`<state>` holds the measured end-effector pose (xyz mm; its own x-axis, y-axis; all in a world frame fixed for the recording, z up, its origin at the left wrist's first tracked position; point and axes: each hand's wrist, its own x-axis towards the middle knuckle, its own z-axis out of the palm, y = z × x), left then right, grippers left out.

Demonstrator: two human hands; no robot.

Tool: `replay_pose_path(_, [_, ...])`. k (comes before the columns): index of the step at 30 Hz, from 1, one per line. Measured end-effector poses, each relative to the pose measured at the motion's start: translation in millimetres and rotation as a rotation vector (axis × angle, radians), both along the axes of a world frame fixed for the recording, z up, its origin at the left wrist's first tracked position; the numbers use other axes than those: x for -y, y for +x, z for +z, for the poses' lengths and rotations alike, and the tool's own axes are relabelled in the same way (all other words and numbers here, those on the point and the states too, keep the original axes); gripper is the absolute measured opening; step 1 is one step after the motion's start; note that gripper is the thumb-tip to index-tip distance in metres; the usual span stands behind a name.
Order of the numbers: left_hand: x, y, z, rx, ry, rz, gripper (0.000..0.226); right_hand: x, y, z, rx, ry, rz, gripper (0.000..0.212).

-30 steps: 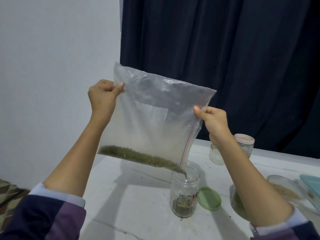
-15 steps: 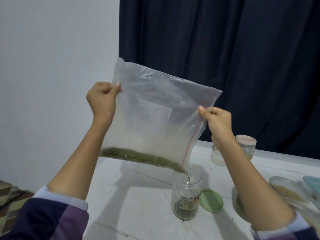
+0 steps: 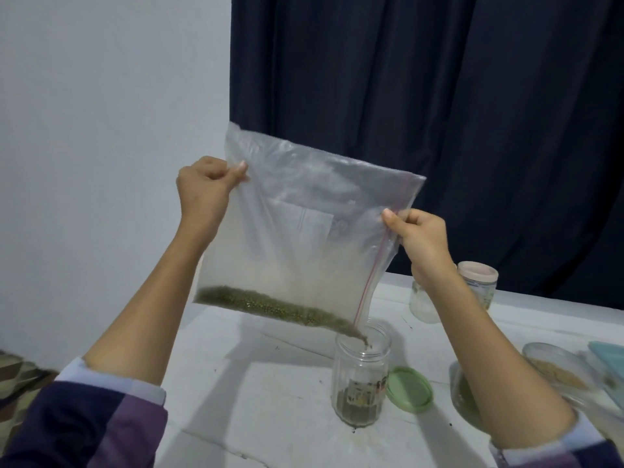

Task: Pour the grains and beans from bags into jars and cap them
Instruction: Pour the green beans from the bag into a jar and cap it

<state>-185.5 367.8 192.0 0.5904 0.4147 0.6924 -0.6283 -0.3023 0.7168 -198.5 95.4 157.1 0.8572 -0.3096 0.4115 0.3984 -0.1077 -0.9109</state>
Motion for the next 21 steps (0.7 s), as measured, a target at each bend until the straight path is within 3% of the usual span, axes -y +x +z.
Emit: replay_pose_path(21, [4.8,-1.6,0.8,0.038,0.008,0.059,0.019,3.3,1.1,-6.3,0.016,0.005,-0.055,0.029])
